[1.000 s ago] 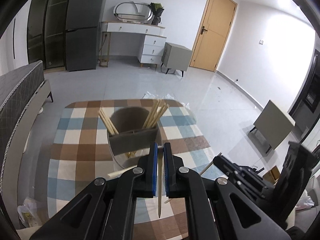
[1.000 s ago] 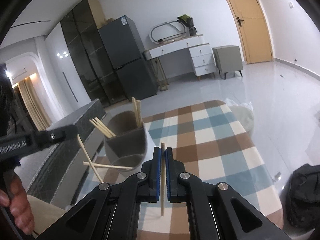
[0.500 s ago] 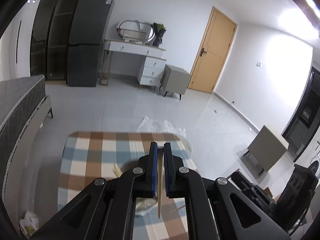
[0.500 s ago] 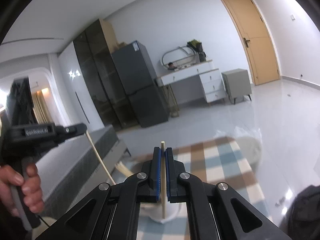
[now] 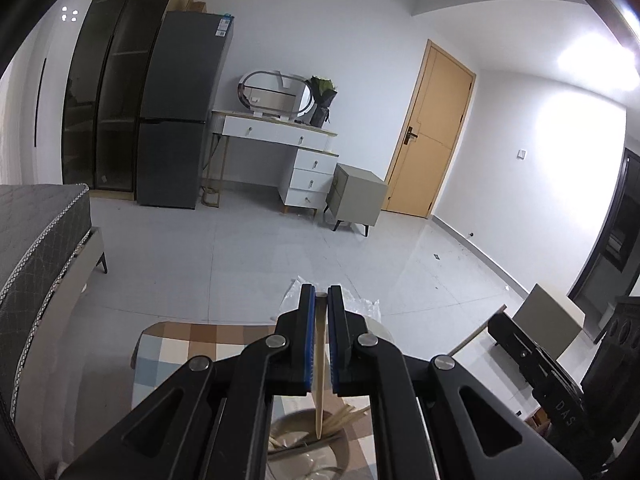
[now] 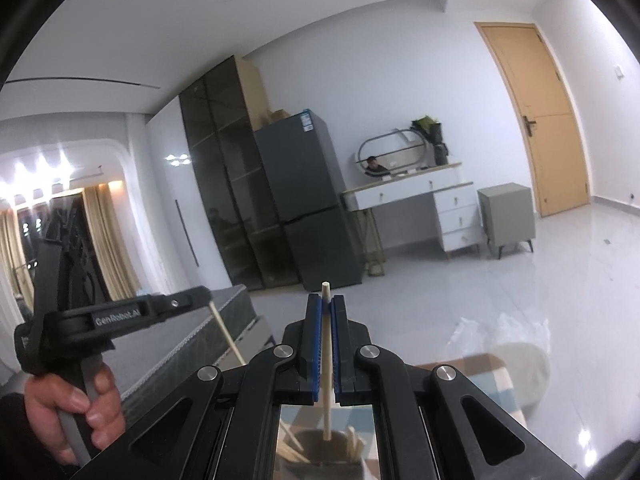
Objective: Organize utensils
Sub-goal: 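Lift both held chopsticks up over the holder and lower them in, then open both grippers to drop the chopsticks into the holder and withdraw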
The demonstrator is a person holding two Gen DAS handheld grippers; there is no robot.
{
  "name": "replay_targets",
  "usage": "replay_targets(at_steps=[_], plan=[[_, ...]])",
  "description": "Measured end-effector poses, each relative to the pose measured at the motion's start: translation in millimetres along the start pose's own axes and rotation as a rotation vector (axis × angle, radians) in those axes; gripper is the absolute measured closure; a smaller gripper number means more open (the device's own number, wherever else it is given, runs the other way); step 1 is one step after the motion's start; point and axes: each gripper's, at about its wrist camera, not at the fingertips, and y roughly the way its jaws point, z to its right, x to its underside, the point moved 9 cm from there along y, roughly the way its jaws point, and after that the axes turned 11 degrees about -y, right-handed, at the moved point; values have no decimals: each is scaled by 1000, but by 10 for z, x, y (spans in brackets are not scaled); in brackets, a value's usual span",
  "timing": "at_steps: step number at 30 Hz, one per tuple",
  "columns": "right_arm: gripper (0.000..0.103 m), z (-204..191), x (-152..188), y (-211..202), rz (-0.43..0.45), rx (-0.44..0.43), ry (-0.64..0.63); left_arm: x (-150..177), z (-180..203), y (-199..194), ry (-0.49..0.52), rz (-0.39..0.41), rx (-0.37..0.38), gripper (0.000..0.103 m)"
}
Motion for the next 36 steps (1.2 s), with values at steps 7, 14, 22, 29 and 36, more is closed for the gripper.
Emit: replay_targets(at_steps=[7,14,22,29,36], plan=[[99,-68,318,339,-60,-34,-21,152,-270,328,-15,-49,-10,101],[99,-67,658,504,-132,-44,-21,294,-345,466,-31,-87,7,101],[99,-144,866,545,-183,-58,-67,346,-303,492,-23,-128,23,101],[99,-225,1016,549,-230,-68,-91,404,-269,443,-14,-161,37,101],[97,-251,1178,529,-274,-80,-80,591,-234,397,4,-232,62,102]])
